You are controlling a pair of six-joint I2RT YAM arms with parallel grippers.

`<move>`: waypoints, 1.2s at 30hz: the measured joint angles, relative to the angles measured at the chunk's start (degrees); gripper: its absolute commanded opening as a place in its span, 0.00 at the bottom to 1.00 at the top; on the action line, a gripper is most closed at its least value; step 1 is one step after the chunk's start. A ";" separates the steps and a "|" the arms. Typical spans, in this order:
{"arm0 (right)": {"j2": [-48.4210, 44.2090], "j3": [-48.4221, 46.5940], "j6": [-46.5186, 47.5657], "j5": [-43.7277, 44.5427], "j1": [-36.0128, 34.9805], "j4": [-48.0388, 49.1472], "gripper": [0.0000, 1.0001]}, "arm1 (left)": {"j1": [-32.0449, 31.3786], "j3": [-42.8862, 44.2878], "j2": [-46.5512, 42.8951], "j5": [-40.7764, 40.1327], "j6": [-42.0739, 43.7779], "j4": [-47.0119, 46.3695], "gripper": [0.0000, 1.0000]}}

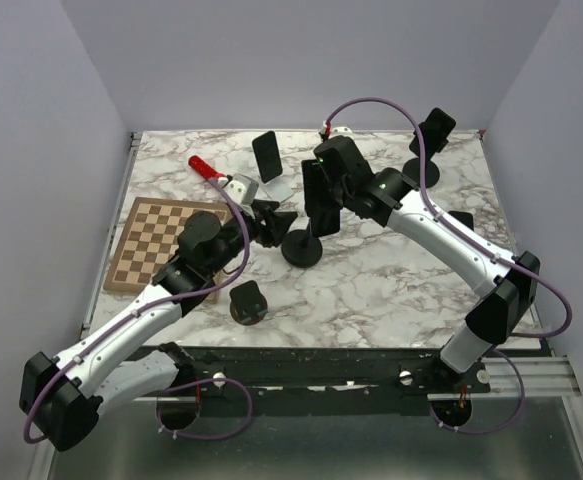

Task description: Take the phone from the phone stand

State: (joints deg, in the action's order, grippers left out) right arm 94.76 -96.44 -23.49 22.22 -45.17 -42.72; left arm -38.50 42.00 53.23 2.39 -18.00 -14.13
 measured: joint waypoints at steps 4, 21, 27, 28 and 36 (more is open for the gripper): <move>-0.09 0.42 0.02 -1.92 0.00 1.09 0.01 | 0.02 1.03 3.45 5.38 -2.03 0.09 0.52; -0.39 1.05 0.17 -4.13 0.00 2.38 0.01 | 0.17 1.68 7.50 7.15 -8.24 0.57 0.55; -0.39 1.05 0.20 -4.44 0.00 2.38 0.01 | 0.31 1.81 9.44 6.67 -9.03 1.14 0.55; -0.39 1.05 0.20 -4.57 0.00 2.38 0.01 | 0.42 1.81 9.44 6.49 -9.07 1.01 0.55; -0.39 1.05 0.61 -6.25 0.00 2.43 0.01 | 2.64 3.17 13.22 6.32 -9.77 0.90 0.50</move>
State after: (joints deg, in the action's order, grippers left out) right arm 94.37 -95.39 -22.87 15.97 -45.17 -40.29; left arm -35.86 45.17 66.46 8.71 -27.77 -13.23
